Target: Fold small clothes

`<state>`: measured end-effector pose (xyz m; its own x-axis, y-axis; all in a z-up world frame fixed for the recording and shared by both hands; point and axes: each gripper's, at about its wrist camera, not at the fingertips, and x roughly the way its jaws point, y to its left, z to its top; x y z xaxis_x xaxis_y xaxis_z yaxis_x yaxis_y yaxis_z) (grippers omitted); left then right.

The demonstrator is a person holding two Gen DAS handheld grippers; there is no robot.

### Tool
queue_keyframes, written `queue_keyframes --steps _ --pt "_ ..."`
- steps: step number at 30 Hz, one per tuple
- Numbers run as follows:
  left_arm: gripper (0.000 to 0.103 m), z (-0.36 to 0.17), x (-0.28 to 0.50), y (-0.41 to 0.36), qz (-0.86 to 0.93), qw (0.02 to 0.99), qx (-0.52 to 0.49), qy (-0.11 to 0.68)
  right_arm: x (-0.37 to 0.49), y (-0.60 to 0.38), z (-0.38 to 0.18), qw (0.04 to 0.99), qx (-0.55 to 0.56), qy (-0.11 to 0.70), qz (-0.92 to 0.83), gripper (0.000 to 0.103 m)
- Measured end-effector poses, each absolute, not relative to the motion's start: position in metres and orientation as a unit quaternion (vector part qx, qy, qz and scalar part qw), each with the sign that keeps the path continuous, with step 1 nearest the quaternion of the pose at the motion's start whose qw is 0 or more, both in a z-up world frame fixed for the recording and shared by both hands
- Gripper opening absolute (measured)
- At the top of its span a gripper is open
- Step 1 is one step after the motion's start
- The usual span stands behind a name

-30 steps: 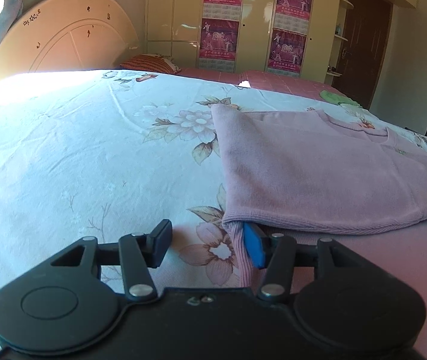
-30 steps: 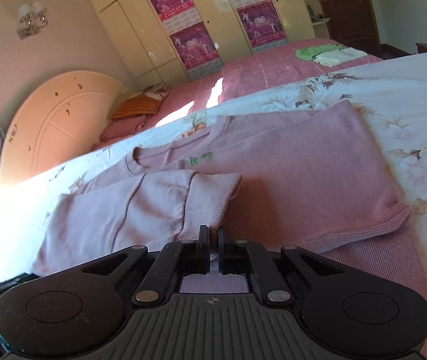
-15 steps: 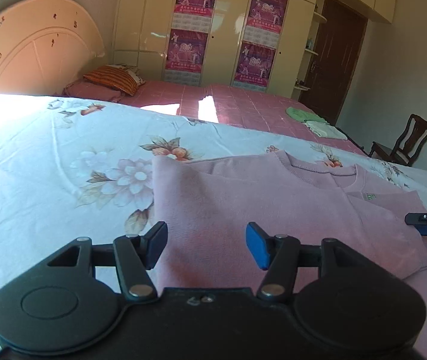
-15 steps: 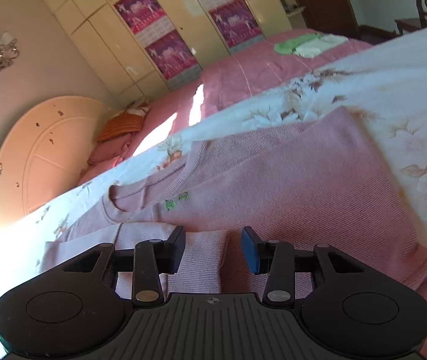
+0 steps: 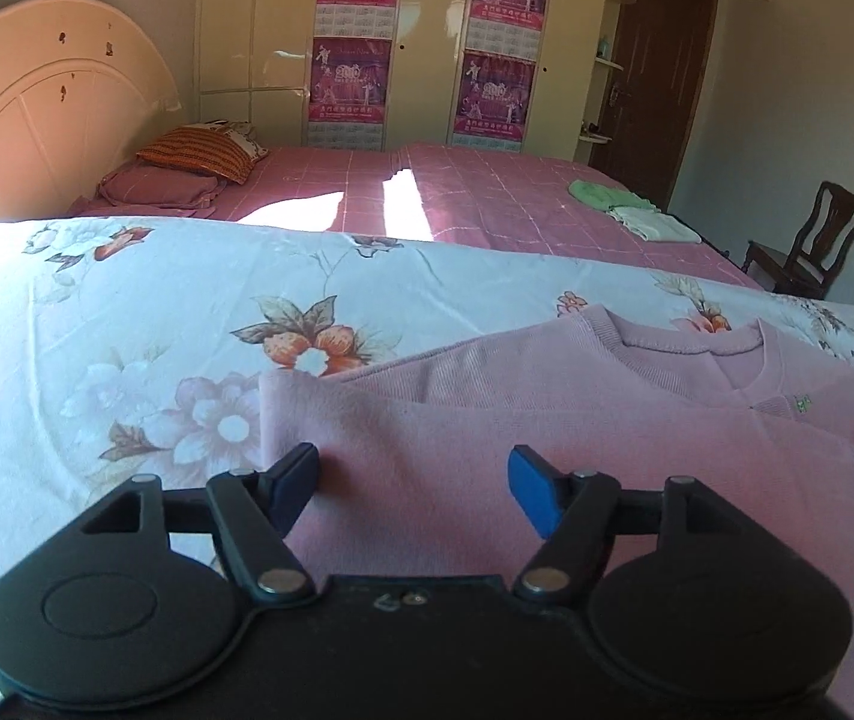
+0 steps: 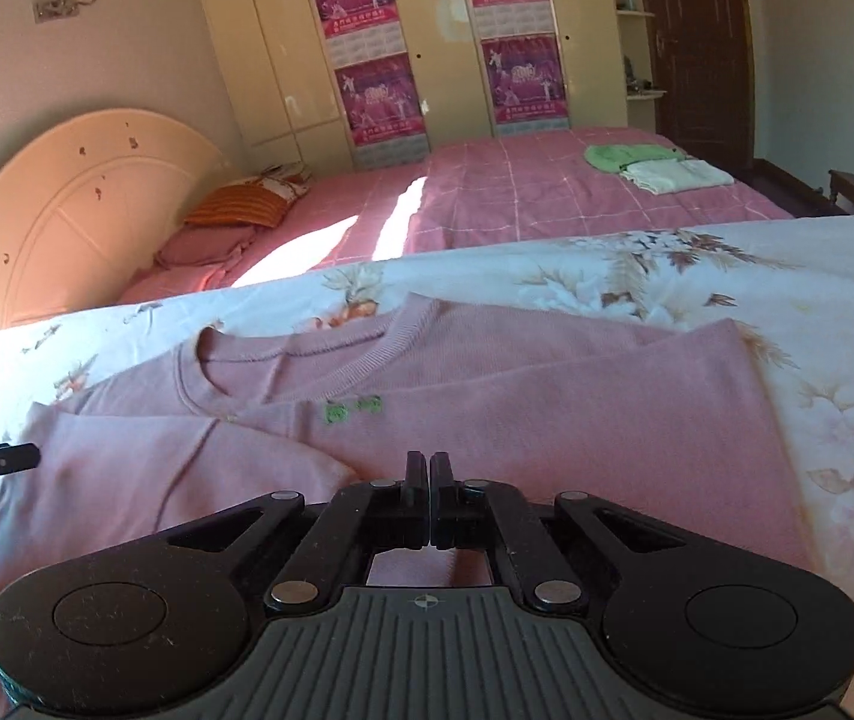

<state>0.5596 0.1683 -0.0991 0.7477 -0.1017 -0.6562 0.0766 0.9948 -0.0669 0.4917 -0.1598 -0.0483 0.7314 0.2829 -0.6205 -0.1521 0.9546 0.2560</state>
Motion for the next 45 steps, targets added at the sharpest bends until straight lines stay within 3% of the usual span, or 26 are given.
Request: queue_keyframes --steps 3,6,8,11,17,25,29,34,35,36,38,41,45 --pt "0.085 -0.11 0.585 0.17 -0.036 0.928 -0.002 0.37 0.509 -0.136 -0.058 0.923 0.059 0.359 0.124 0.0" --pt "0.084 -0.109 0.589 0.172 -0.036 0.926 -0.003 0.377 0.519 -0.133 -0.071 0.919 0.054 0.374 0.116 0.0" --pt "0.074 -0.1 0.576 0.166 -0.031 0.928 0.002 0.371 0.518 -0.134 -0.066 0.922 0.055 0.366 0.111 0.0" --pt "0.075 -0.091 0.554 0.15 -0.061 0.934 -0.035 0.351 0.509 -0.125 -0.052 0.93 0.059 0.337 0.135 0.0" --pt "0.078 -0.1 0.551 0.096 -0.094 0.929 -0.049 0.355 0.517 -0.065 -0.061 0.912 0.033 0.357 0.2 0.0" --pt "0.074 -0.115 0.515 0.153 -0.041 0.936 -0.007 0.35 0.508 -0.123 -0.073 0.919 0.001 0.37 0.137 0.0" --pt "0.073 -0.106 0.515 0.13 -0.018 0.934 0.034 0.356 0.508 -0.121 -0.07 0.919 0.007 0.37 0.136 0.0" --pt "0.082 -0.085 0.489 0.093 -0.053 0.946 0.014 0.32 0.477 -0.091 -0.05 0.922 0.004 0.343 0.177 0.001" --pt "0.084 -0.086 0.485 0.086 -0.056 0.945 0.014 0.321 0.47 -0.084 -0.052 0.918 0.003 0.347 0.19 0.01" --pt "0.084 -0.091 0.481 0.079 -0.06 0.943 0.009 0.328 0.464 -0.079 -0.054 0.918 -0.001 0.346 0.193 0.035" --pt "0.084 -0.104 0.478 0.074 -0.065 0.934 0.004 0.35 0.454 -0.071 -0.063 0.919 -0.019 0.342 0.195 0.062" --pt "0.086 -0.118 0.468 0.072 -0.067 0.93 0.026 0.36 0.447 -0.071 -0.08 0.912 -0.039 0.356 0.2 0.062" --pt "0.084 -0.101 0.448 0.092 -0.034 0.941 0.038 0.335 0.433 -0.095 -0.068 0.923 -0.033 0.341 0.174 0.051"
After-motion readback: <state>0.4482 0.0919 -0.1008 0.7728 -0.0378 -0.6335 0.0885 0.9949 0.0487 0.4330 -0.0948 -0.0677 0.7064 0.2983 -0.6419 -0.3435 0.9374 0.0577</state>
